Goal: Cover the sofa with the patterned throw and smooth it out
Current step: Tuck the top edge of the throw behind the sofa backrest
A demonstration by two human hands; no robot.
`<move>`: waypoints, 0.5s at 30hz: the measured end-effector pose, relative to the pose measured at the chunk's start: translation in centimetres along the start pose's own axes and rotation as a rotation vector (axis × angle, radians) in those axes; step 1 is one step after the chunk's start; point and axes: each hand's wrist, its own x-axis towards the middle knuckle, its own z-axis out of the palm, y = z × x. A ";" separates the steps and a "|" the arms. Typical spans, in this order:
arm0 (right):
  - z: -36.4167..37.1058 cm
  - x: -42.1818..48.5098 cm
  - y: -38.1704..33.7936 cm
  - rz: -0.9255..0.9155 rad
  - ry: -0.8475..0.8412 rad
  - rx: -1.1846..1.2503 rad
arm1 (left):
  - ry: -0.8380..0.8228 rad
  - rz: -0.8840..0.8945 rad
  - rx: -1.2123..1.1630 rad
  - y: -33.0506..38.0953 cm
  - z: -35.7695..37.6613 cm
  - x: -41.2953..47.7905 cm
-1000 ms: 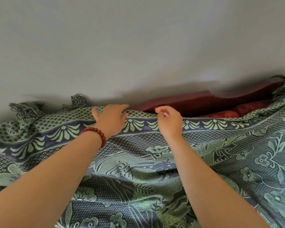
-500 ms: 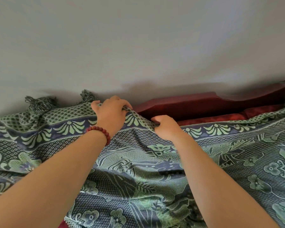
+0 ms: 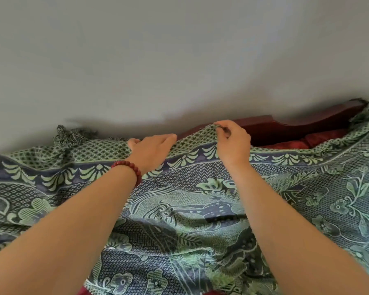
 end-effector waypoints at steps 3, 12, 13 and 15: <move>-0.3 -0.3 -0.2 -0.001 0.027 0.040 | -0.048 0.021 0.123 0.3 -0.2 0.1; -1.8 0.8 -0.2 0.007 -0.130 -0.002 | 0.341 -0.091 0.007 1.4 0.0 0.6; -2.1 1.0 -0.2 0.012 -0.174 -0.026 | 0.388 -0.099 -0.004 1.7 -0.1 0.6; -2.3 1.4 0.2 0.034 -0.245 -0.066 | 0.460 -0.113 -0.019 2.5 -0.1 0.6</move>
